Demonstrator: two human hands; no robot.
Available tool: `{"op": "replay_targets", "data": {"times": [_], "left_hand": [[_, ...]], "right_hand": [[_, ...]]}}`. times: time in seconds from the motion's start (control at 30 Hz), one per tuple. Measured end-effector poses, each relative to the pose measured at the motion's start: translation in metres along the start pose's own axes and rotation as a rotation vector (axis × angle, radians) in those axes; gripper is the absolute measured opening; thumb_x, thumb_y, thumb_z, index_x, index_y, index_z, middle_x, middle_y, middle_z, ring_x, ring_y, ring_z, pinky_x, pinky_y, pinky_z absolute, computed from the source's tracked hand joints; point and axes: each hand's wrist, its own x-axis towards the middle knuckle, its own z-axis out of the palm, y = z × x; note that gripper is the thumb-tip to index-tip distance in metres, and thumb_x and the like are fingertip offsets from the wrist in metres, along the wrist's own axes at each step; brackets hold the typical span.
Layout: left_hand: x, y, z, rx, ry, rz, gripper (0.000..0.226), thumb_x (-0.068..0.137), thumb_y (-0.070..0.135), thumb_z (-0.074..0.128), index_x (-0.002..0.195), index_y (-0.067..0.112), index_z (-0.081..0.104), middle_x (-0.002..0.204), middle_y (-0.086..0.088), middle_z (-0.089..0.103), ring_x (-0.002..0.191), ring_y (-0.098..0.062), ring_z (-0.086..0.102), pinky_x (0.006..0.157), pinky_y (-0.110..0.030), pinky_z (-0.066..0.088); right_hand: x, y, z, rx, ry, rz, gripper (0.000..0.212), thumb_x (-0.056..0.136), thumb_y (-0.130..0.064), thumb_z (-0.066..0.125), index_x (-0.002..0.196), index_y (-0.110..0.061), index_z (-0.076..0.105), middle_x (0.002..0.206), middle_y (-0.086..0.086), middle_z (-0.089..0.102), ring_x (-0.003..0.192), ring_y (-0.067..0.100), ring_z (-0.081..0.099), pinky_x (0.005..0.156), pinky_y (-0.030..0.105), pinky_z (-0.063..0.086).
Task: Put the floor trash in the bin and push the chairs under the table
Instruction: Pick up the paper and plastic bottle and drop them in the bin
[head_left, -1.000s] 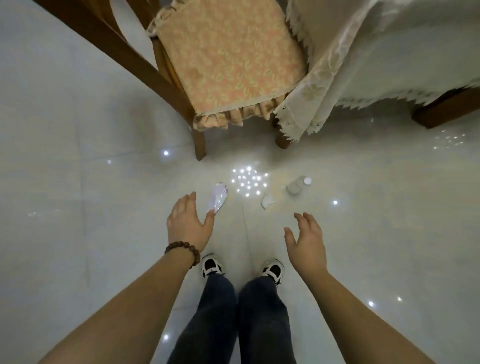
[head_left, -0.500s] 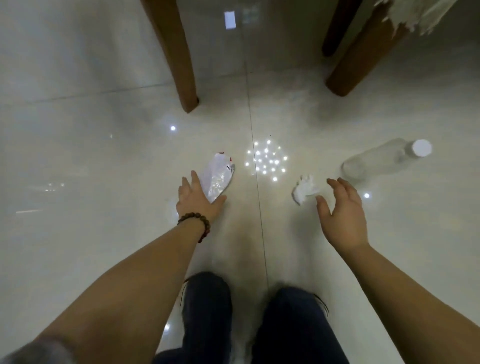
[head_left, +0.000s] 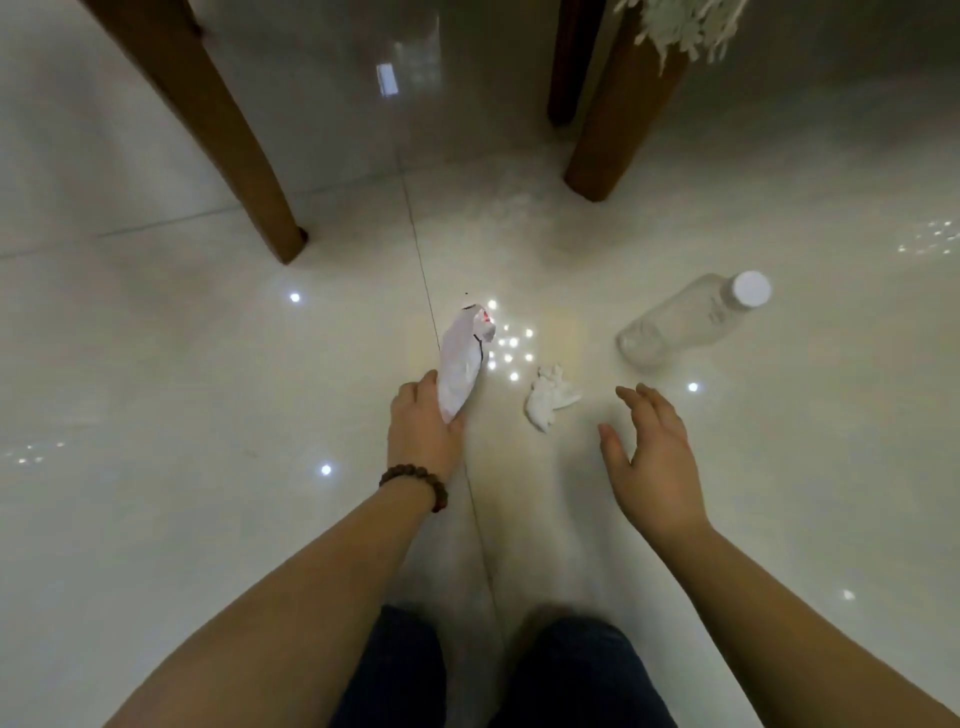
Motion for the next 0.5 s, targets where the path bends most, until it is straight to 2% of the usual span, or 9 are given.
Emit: {"op": "replay_targets", "data": {"times": [0.1,0.2,0.3,0.37,0.43,0.5], "left_hand": [[-0.003,0.039,0.027,0.004,-0.088,0.057,0.050,0.089,0.023,0.058,0.135,0.010,0.042,0.120,-0.013,0.046,0.111,-0.028,0.044,0.088,-0.035,0.042],[0.000,0.057,0.053,0.104,-0.196,0.071,0.065,0.088,0.033,0.063,0.140,0.010,0.032,0.127,-0.013,0.042,0.118,-0.030,0.040,0.094,-0.037,0.042],[0.003,0.058,0.069,0.309,-0.310,0.060,0.106,0.077,0.056,0.067,0.150,0.010,0.006,0.150,-0.013,0.023,0.137,-0.031,0.023,0.110,-0.041,0.028],[0.002,0.057,0.072,0.384,-0.245,0.122,0.124,0.069,0.072,0.063,0.151,0.015,-0.009,0.159,-0.011,0.001,0.145,-0.029,0.004,0.116,-0.045,0.012],[0.005,0.058,0.072,0.359,-0.126,0.251,0.124,0.067,0.078,0.059,0.150,0.021,-0.013,0.160,-0.010,-0.011,0.147,-0.026,-0.008,0.118,-0.044,0.001],[0.014,0.057,0.075,0.352,-0.130,0.349,0.124,0.067,0.078,0.058,0.149,0.026,-0.019,0.159,-0.008,-0.017,0.146,-0.024,-0.014,0.119,-0.043,-0.002]], "right_hand": [[-0.013,0.008,-0.013,0.002,0.022,0.023,0.047,0.094,-0.028,0.052,0.139,-0.016,0.043,0.150,0.007,0.034,0.139,0.022,0.028,0.109,0.030,0.023],[-0.019,0.021,-0.019,0.005,0.042,0.046,0.047,0.093,-0.029,0.053,0.138,-0.017,0.044,0.150,0.006,0.035,0.138,0.021,0.029,0.109,0.031,0.025],[-0.019,0.037,-0.020,0.006,0.055,0.063,0.047,0.093,-0.028,0.053,0.137,-0.017,0.045,0.150,0.007,0.035,0.138,0.021,0.029,0.107,0.026,0.021],[-0.018,0.044,-0.021,-0.002,0.058,0.072,0.047,0.093,-0.028,0.053,0.138,-0.018,0.044,0.150,0.006,0.035,0.139,0.020,0.028,0.106,0.024,0.020],[-0.017,0.049,-0.023,0.007,0.068,0.083,0.047,0.093,-0.028,0.052,0.138,-0.019,0.044,0.150,0.006,0.035,0.139,0.020,0.028,0.106,0.024,0.020],[-0.016,0.050,-0.024,0.020,0.079,0.084,0.047,0.093,-0.029,0.052,0.138,-0.020,0.043,0.150,0.005,0.035,0.139,0.020,0.028,0.105,0.025,0.021]]}}
